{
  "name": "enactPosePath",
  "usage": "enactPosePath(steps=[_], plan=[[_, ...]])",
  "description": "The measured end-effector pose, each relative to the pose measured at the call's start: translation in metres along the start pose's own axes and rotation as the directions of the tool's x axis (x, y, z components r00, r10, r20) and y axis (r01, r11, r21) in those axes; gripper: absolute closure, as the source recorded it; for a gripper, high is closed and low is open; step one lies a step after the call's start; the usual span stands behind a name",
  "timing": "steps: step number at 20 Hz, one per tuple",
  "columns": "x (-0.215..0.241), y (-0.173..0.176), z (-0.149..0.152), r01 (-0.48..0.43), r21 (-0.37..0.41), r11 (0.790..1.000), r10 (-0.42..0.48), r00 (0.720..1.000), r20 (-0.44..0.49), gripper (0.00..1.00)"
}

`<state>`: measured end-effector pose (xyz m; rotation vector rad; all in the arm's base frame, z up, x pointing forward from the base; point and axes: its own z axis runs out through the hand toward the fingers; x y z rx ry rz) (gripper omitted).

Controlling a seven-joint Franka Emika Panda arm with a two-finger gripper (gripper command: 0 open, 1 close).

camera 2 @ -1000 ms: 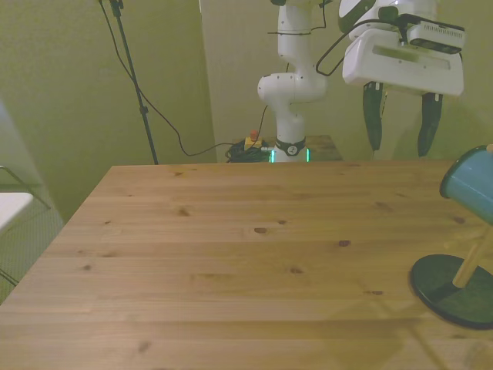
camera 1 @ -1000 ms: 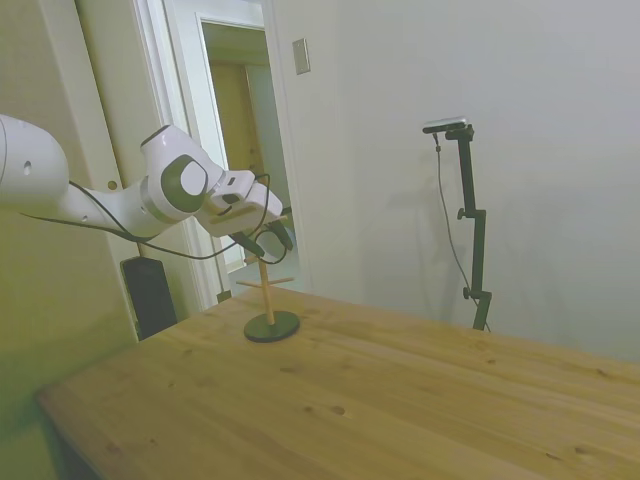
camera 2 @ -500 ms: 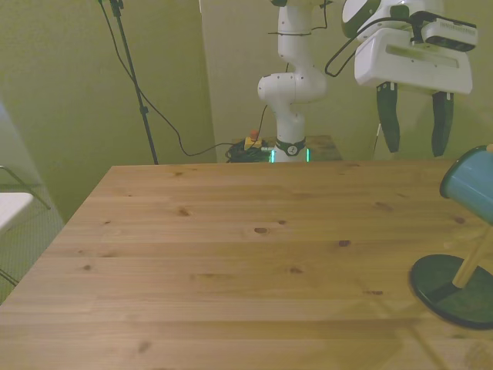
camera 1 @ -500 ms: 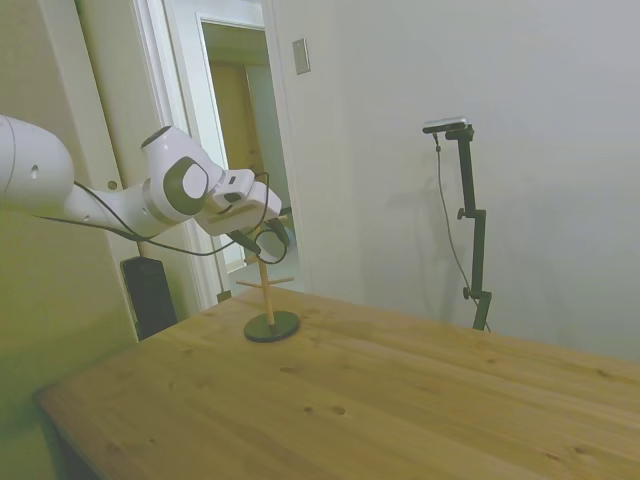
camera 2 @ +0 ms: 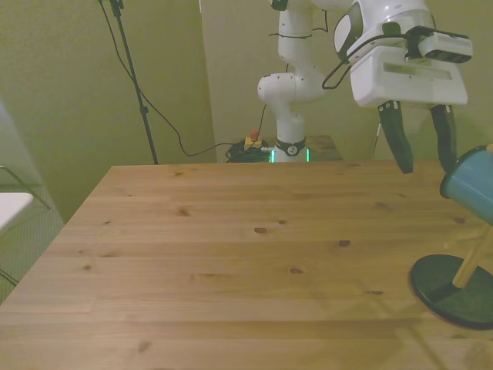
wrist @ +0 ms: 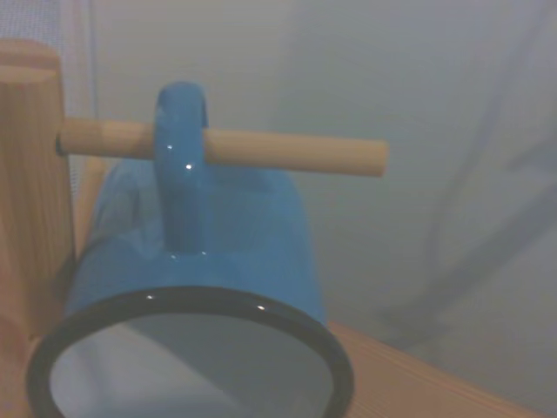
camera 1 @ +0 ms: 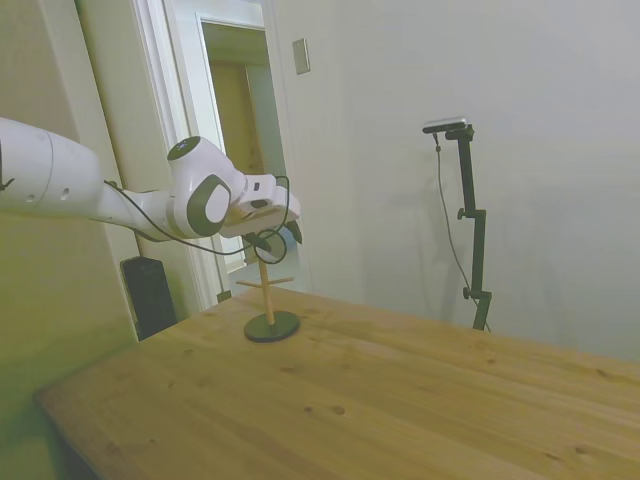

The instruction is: Unload the mug

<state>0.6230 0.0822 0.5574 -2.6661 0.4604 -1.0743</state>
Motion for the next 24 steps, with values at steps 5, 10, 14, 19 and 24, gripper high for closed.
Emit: enactPosePath(steps=[5, 10, 14, 19, 24], plan=[[0.004, -0.002, 0.010, 0.052, 0.056, 0.997, -0.052, 0.999, -0.013, 0.00], [0.017, -0.001, 0.026, 0.054, 0.091, 0.994, -0.053, 0.999, -0.009, 0.00], [0.030, -0.002, 0.034, 0.051, 0.107, 0.993, -0.055, 0.998, 0.034, 0.00], [0.036, -0.005, 0.042, 0.059, 0.117, 0.991, -0.070, 0.994, 0.089, 1.00], [0.039, -0.006, 0.046, 0.074, 0.121, 0.990, -0.086, 0.992, 0.094, 1.00]])
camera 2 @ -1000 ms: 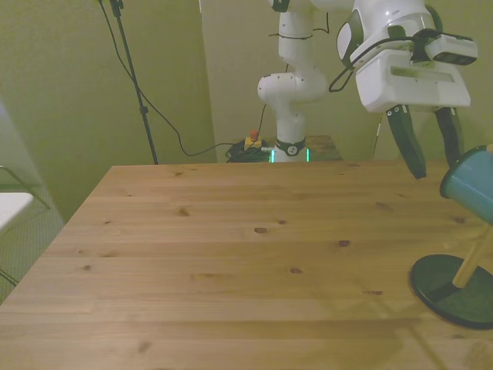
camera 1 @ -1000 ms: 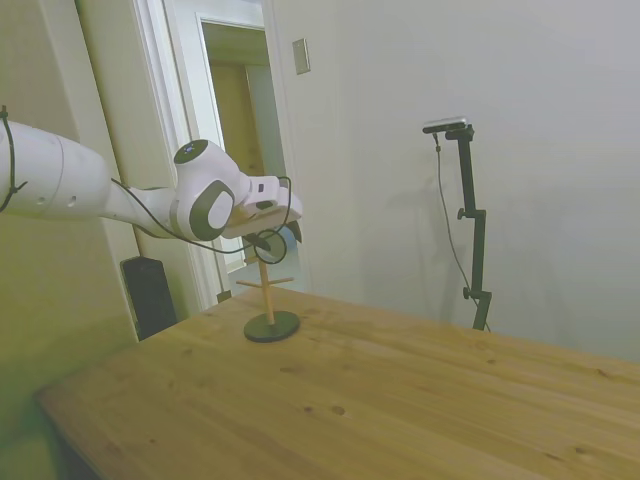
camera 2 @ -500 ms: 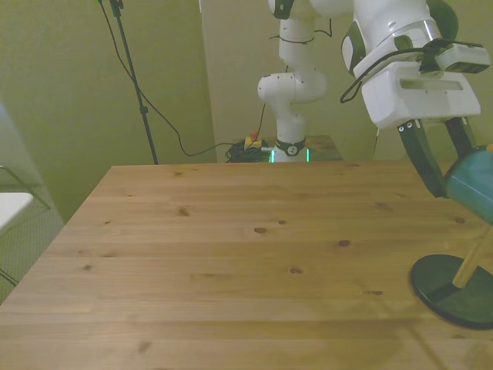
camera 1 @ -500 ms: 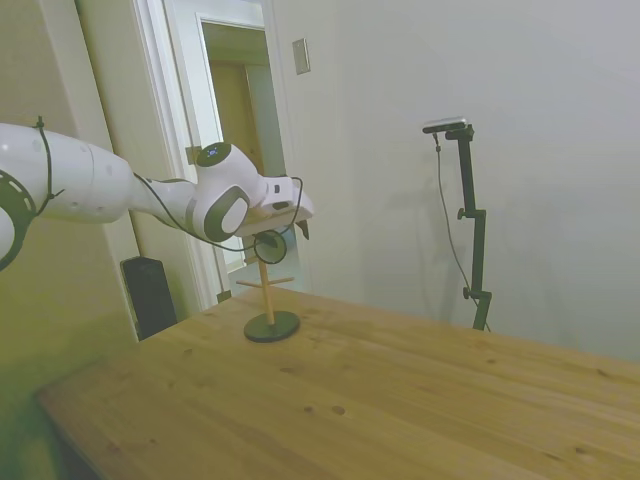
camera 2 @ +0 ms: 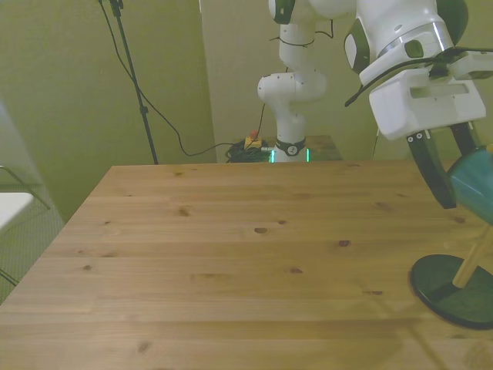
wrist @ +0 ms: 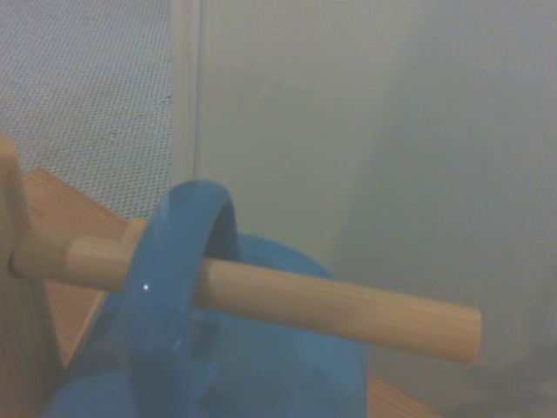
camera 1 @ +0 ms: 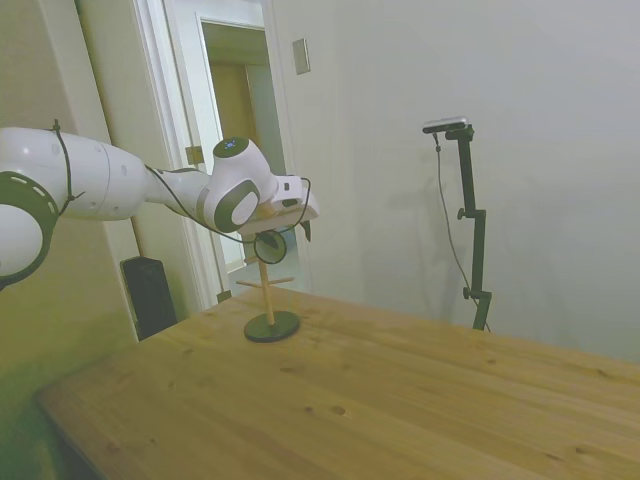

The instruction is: Unload the mug

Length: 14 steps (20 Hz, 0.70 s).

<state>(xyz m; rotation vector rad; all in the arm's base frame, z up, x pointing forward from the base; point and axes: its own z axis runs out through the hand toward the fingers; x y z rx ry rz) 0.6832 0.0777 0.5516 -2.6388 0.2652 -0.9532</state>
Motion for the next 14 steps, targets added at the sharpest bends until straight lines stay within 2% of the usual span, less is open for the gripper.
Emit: enactPosePath(steps=[14], plan=[[0.0016, -0.0005, -0.0016, 0.017, 0.017, 1.000, -0.017, 1.000, 0.003, 1.00]])
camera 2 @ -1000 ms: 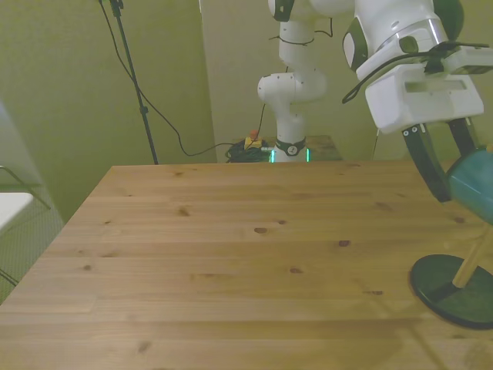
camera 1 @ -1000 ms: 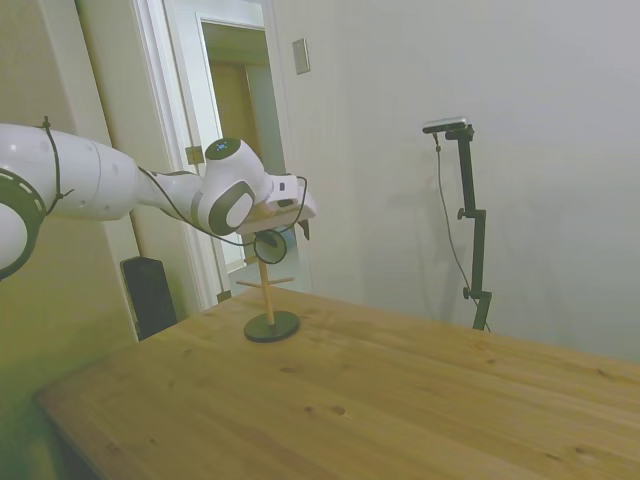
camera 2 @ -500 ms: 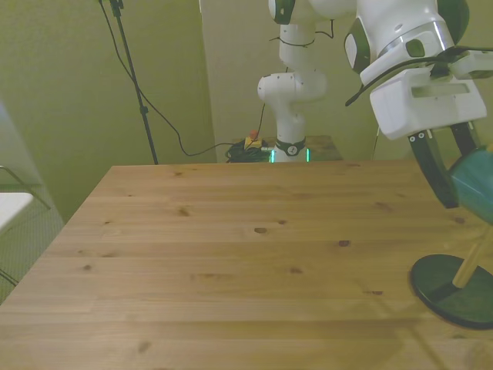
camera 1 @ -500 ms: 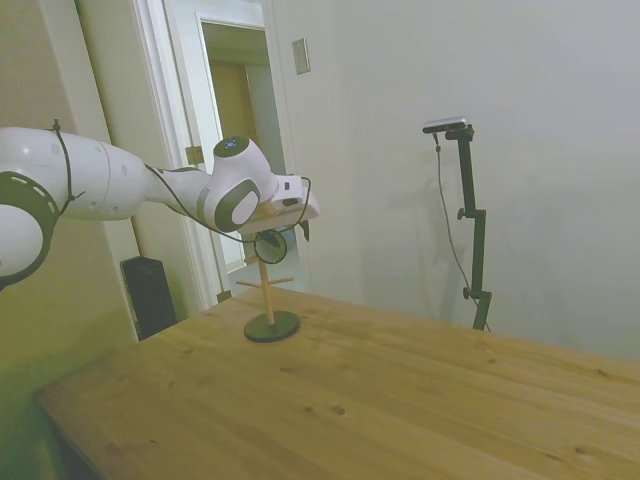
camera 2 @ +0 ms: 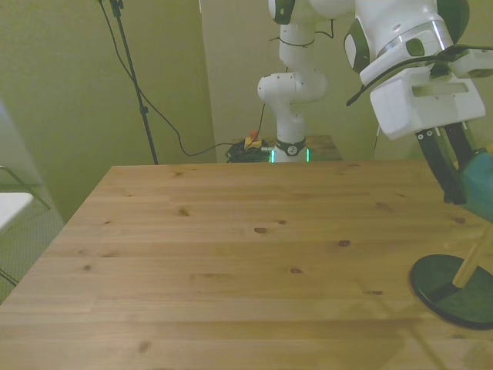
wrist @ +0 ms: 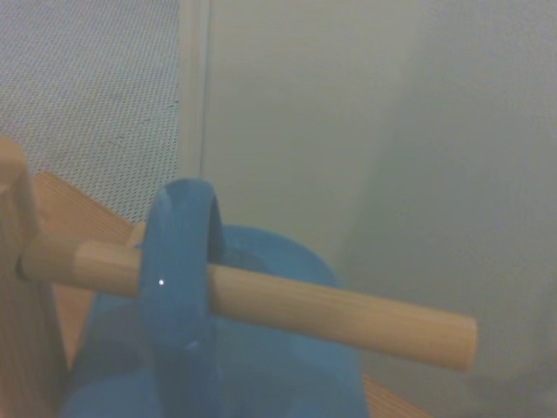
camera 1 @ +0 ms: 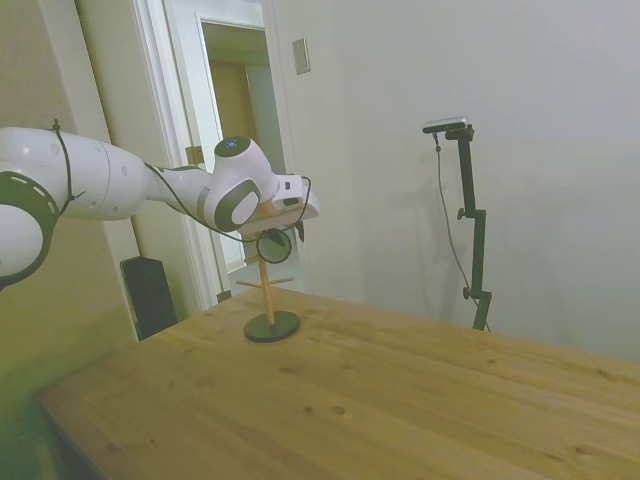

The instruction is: Unload the mug

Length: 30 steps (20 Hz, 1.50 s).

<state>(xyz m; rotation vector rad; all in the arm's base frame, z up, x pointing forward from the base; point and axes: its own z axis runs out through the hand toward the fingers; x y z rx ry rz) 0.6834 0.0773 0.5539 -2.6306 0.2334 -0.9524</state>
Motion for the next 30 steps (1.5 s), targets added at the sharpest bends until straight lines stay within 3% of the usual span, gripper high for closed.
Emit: enactPosePath(steps=[16, 30], plan=[[0.004, 0.001, -0.004, 0.019, 0.013, 1.000, -0.020, 1.000, 0.017, 1.00], [0.025, 0.029, -0.035, -0.036, 0.002, 0.999, 0.036, 0.998, -0.060, 1.00]])
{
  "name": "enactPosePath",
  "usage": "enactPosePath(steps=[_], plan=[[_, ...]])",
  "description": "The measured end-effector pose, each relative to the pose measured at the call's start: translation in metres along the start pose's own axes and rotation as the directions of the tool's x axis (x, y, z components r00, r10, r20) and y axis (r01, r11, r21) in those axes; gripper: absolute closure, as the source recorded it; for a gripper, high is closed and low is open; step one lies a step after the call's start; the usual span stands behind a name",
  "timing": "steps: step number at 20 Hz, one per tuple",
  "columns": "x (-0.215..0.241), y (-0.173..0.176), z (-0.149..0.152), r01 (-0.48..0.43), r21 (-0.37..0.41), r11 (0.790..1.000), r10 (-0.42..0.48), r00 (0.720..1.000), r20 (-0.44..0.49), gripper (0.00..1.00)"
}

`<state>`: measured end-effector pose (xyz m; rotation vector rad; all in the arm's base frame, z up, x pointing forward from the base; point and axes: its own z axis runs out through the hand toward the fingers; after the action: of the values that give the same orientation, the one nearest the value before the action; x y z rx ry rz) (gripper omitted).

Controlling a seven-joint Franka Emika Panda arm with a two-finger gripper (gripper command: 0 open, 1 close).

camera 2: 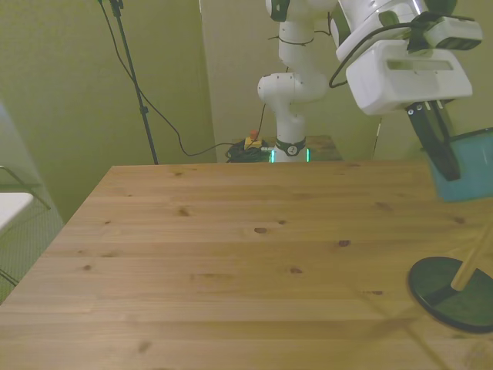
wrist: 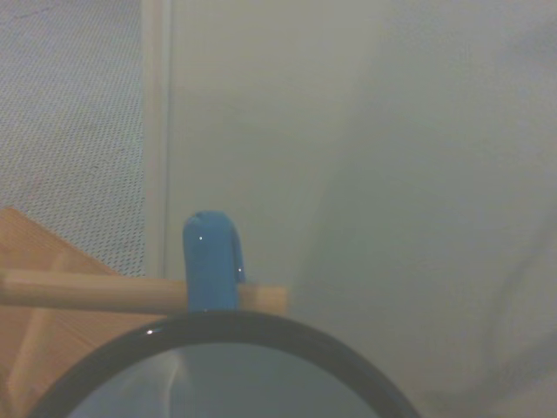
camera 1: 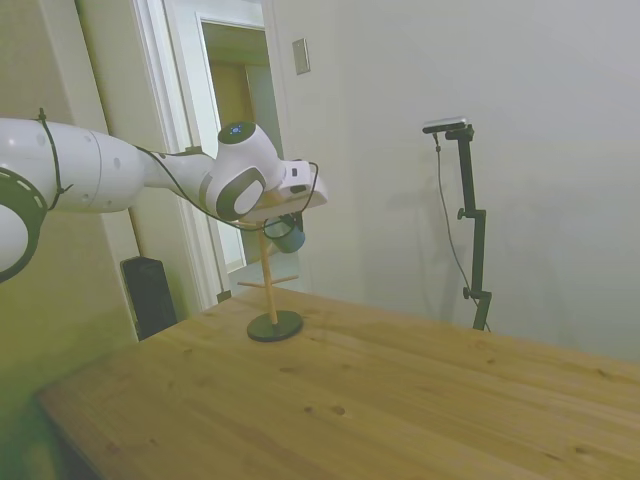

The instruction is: Unload the mug

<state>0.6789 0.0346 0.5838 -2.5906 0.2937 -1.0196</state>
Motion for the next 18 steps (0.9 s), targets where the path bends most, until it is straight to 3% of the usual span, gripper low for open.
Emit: enactPosePath(steps=[8, 18], plan=[[0.005, 0.037, -0.017, -0.053, -0.038, 0.998, 0.052, 0.998, -0.020, 1.00], [-0.110, 0.018, -0.053, -0.017, -0.090, 0.996, 0.023, 0.998, 0.065, 1.00]])
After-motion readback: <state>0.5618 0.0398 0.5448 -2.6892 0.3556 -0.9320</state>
